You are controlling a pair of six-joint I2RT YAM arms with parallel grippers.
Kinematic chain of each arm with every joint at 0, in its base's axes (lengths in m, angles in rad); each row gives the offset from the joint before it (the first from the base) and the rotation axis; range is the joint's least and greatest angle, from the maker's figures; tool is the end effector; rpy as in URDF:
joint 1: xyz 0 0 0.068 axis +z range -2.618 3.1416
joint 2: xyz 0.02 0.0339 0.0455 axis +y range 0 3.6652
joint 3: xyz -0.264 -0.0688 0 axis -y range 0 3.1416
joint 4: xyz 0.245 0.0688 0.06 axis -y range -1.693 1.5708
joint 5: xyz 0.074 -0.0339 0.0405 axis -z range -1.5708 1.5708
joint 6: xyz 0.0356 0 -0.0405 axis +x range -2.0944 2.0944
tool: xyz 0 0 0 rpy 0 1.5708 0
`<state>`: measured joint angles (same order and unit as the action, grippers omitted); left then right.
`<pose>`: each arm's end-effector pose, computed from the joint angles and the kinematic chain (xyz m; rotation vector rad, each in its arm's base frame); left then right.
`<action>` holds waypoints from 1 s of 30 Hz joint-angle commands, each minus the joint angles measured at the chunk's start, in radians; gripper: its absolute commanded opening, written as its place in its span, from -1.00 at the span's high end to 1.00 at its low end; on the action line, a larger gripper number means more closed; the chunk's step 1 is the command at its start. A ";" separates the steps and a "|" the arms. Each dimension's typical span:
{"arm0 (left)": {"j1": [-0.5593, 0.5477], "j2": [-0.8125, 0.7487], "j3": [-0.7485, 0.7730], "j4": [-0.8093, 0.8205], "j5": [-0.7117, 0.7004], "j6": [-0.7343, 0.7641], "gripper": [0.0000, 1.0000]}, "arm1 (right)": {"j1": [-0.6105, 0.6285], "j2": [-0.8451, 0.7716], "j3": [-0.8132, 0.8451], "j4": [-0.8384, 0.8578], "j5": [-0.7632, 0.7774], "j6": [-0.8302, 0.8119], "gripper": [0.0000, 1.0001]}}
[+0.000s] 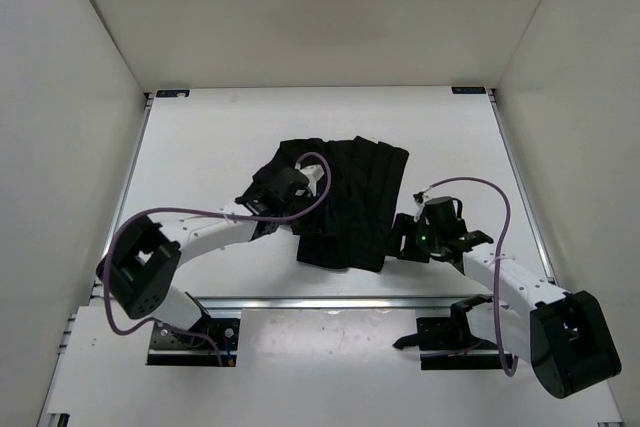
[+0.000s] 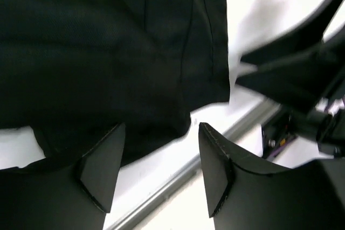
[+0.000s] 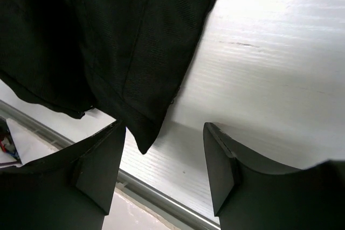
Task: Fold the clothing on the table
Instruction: Flatten the skirt out
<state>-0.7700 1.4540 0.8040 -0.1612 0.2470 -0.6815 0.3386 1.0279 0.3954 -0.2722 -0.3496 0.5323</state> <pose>0.2060 -0.2118 0.1965 0.2416 2.5692 -0.9222 0.1686 0.0723 0.1586 0.0923 2.5736 0.7867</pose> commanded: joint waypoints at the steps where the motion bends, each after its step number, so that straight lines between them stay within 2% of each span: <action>1: -0.008 0.070 0.102 -0.012 -0.035 -0.009 -0.35 | 0.013 0.012 -0.010 0.110 -0.046 0.025 -0.14; 5: -0.005 0.152 0.127 -0.008 -0.023 -0.001 -0.38 | 0.039 0.066 -0.020 0.166 -0.048 0.034 -0.13; 8: 0.003 0.206 0.168 -0.031 -0.025 0.014 -0.30 | 0.048 0.116 -0.042 0.220 -0.060 0.043 -0.03; 9: 0.005 0.222 0.175 -0.038 -0.006 0.019 -0.14 | 0.043 0.136 -0.033 0.246 -0.081 0.043 0.04; 10: 0.015 0.242 0.191 -0.034 -0.003 0.019 0.17 | 0.039 0.177 -0.030 0.260 -0.103 0.040 0.25; 11: 0.018 0.244 0.195 -0.032 -0.002 0.022 0.34 | 0.037 0.178 -0.029 0.260 -0.103 0.035 0.42; 12: 0.017 0.247 0.204 -0.029 0.003 0.025 0.71 | 0.031 0.195 -0.017 0.261 -0.118 0.031 0.84; 13: 0.018 0.253 0.213 -0.038 0.003 0.025 1.00 | 0.013 0.207 -0.009 0.266 -0.141 0.029 1.00; 18: 0.099 0.198 0.300 -0.186 -0.023 0.112 1.00 | -0.076 0.172 0.091 0.132 -0.129 -0.037 1.00; 20: 0.179 0.135 0.319 -0.244 -0.037 0.167 1.00 | -0.111 0.146 0.164 0.050 -0.111 -0.080 1.00; 24: 0.329 -0.091 0.192 -0.319 -0.037 0.226 1.00 | -0.162 0.106 0.267 -0.083 -0.103 -0.146 1.00; 26: 0.379 -0.215 0.074 -0.366 -0.043 0.253 1.00 | -0.162 0.095 0.264 -0.133 -0.106 -0.170 1.00; 28: 0.406 -0.274 -0.008 -0.397 -0.060 0.269 0.96 | -0.145 0.084 0.241 -0.156 -0.097 -0.186 1.00; 29: 0.402 -0.291 -0.035 -0.405 -0.070 0.270 0.52 | -0.144 0.084 0.229 -0.159 -0.097 -0.192 1.00; 30: 0.405 -0.322 -0.093 -0.396 -0.063 0.269 -0.07 | -0.130 0.074 0.203 -0.156 -0.097 -0.189 0.99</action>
<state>-0.3660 1.1824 0.8368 -0.4557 0.2008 -0.4564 0.1886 1.1206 0.6418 -0.3382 -0.4541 0.3916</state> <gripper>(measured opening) 0.286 0.010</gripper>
